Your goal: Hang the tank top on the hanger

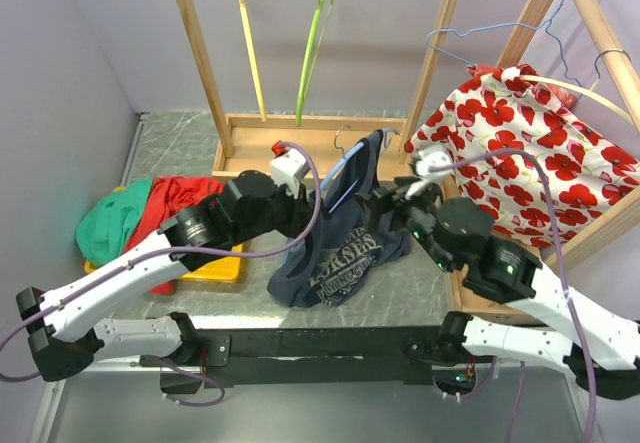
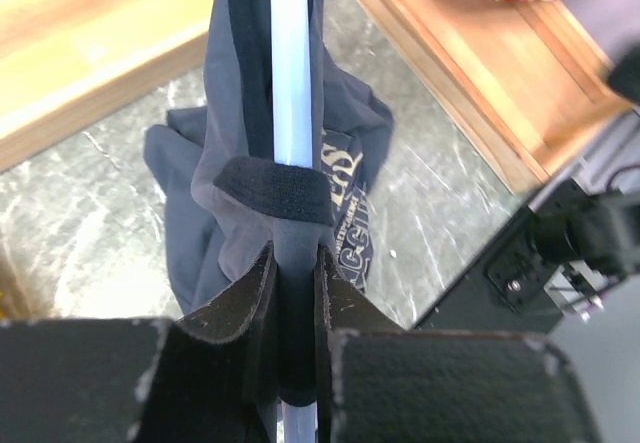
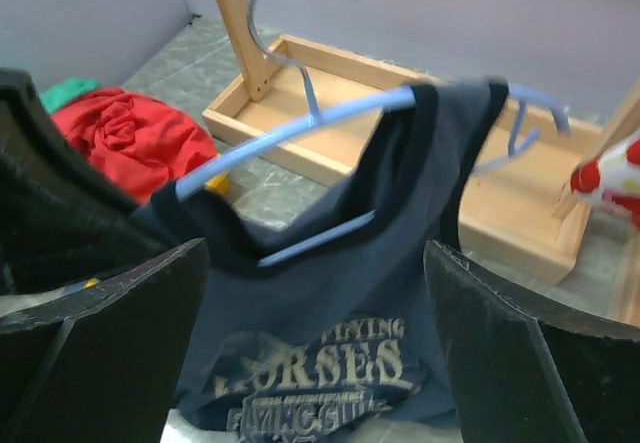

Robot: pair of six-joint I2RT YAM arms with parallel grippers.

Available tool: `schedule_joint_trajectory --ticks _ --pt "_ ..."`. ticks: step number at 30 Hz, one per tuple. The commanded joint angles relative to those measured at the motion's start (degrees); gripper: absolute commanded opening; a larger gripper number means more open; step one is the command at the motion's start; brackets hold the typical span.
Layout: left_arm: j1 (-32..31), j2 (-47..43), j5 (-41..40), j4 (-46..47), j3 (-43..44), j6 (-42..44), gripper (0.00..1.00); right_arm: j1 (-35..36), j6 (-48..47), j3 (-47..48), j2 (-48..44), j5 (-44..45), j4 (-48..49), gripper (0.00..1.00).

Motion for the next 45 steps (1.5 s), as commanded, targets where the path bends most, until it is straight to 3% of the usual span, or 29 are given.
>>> schedule_joint_trajectory --ticks 1,7,13,17,25,29,45 --pt "-0.1 1.9 -5.6 4.1 6.5 -1.0 0.01 -0.4 8.3 -6.5 -6.9 3.1 4.7 0.99" --pt "-0.1 8.0 -11.2 -0.8 18.2 -0.7 0.01 -0.5 16.9 -16.0 -11.2 3.8 5.5 1.0" --pt "0.2 18.1 -16.5 -9.3 39.5 3.0 0.01 -0.8 21.6 -18.8 -6.6 1.5 4.0 1.0" --pt "2.4 24.6 -15.0 -13.2 50.8 6.0 0.01 -0.9 21.0 -18.7 -5.9 0.5 5.1 1.0" --pt "8.0 33.0 -9.0 -12.0 66.4 11.6 0.01 -1.2 19.9 -17.0 -4.6 0.1 4.9 1.0" --pt "9.5 36.6 -7.5 -9.4 70.0 13.9 0.01 -1.1 20.3 -16.8 -5.1 -0.3 4.6 1.0" --pt "10.7 42.2 -7.3 3.4 70.6 14.9 0.01 -1.2 21.0 -17.4 -6.8 -1.1 4.6 1.0"
